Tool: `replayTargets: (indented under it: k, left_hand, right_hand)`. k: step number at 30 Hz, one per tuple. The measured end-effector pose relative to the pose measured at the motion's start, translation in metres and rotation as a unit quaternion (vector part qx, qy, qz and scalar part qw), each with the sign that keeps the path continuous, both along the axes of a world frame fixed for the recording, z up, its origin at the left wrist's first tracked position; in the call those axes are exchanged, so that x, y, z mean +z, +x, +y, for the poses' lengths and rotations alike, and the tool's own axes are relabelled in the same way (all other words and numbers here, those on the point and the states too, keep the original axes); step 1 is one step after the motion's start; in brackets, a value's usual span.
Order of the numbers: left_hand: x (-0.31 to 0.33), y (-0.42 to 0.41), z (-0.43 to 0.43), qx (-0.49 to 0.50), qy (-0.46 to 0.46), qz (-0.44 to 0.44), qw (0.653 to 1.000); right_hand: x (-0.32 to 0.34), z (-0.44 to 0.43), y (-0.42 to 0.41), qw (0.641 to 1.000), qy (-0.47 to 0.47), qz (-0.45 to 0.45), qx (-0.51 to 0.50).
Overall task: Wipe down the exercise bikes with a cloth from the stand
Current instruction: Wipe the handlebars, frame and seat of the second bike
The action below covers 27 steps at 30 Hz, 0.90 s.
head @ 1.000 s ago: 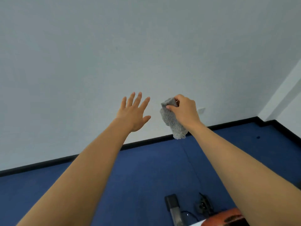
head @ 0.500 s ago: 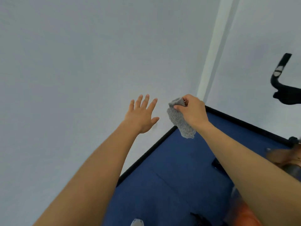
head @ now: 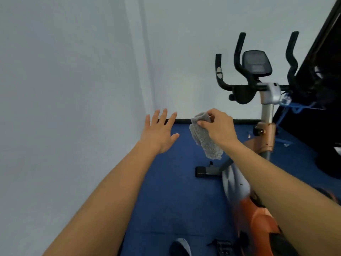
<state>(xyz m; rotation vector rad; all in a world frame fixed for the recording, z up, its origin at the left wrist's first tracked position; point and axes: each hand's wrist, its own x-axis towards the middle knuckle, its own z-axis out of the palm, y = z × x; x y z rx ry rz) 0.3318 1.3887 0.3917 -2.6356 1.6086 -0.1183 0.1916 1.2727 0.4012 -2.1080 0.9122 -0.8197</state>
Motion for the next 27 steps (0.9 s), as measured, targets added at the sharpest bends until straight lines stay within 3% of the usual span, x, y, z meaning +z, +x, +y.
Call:
replayTargets:
  k: [12,27]
  left_hand:
    - [0.025,0.105,-0.195,-0.101,-0.033,-0.012,0.994]
    - [0.023,0.158,-0.377,-0.188,-0.043,-0.004,0.981]
  right_hand:
    - [0.023,-0.169,0.066,0.994,-0.029,-0.02,-0.105]
    - [0.041,-0.322,0.094,0.977,-0.052,0.017,-0.204]
